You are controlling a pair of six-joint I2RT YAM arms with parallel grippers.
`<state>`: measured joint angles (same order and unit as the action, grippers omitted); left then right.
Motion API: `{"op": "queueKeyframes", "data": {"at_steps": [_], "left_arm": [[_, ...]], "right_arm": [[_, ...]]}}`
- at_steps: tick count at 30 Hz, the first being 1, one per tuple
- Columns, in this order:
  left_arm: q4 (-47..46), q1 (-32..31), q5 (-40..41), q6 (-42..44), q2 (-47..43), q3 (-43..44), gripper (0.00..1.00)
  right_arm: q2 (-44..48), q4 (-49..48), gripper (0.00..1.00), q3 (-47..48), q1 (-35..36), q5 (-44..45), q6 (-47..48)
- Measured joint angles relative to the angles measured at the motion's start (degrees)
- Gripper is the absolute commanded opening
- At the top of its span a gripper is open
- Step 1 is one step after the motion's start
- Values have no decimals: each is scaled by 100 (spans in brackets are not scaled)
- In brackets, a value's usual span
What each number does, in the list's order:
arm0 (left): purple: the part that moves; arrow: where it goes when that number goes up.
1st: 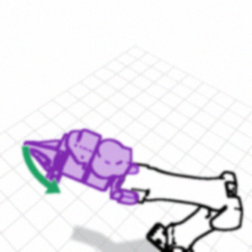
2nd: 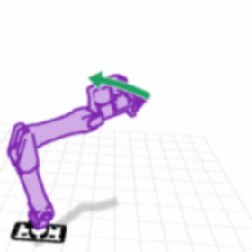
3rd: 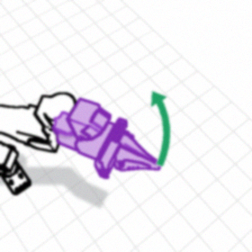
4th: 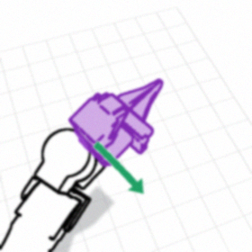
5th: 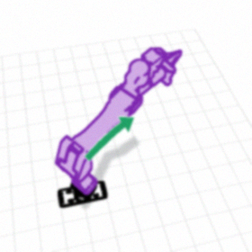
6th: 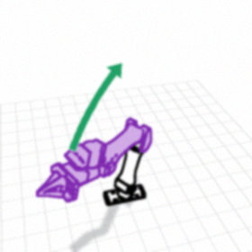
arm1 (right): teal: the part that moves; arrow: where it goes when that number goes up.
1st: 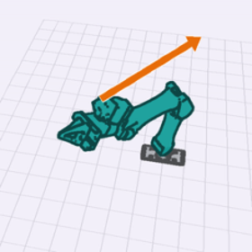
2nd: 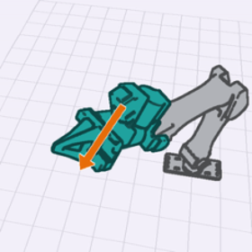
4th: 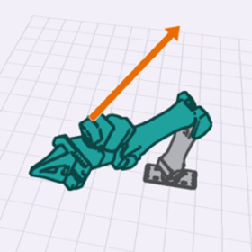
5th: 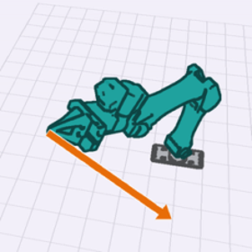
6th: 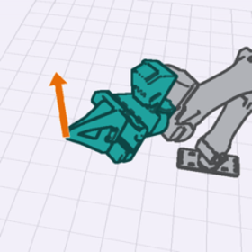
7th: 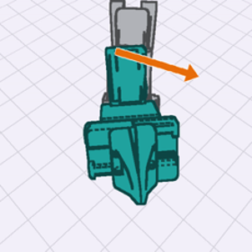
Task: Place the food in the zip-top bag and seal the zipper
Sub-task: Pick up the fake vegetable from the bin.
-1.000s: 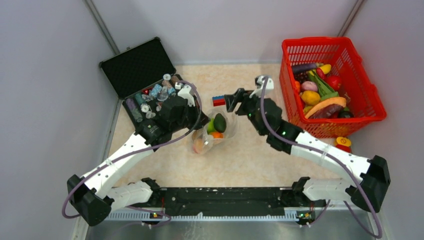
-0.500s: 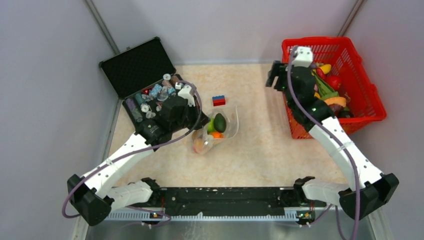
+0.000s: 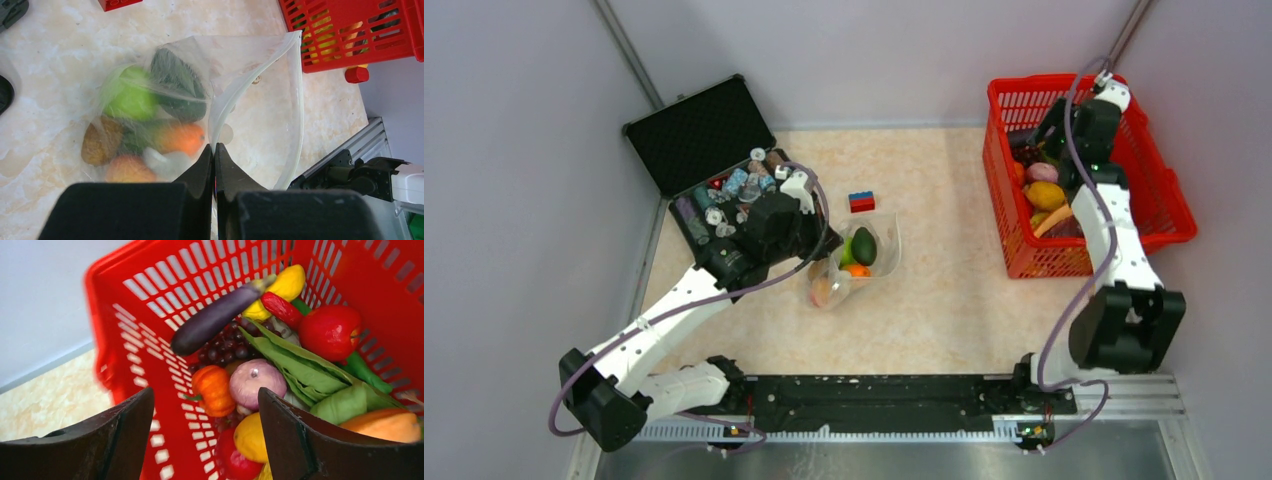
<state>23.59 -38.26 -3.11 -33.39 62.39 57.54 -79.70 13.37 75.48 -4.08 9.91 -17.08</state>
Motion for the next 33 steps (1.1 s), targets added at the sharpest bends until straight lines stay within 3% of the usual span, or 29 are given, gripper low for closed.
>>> {"op": "queueKeyframes", "data": {"at_steps": [10, 18, 24, 33], "left_arm": [[15, 35, 20, 55, 0, 2, 0], [48, 50, 103, 57, 0, 2, 0], [66, 87, 186, 74, 0, 2, 0], [101, 136, 345, 153, 0, 2, 0]], "right_arm": [[-2234, 728, 74, 1941, -564, -564, -376], [-3091, 404, 68, 2184, -824, -1097, -1311], [-3998, 483, 68, 2979, -896, -1410, -1784], [-4376, 424, 62, 3077, -892, -1449, -2756]]}}
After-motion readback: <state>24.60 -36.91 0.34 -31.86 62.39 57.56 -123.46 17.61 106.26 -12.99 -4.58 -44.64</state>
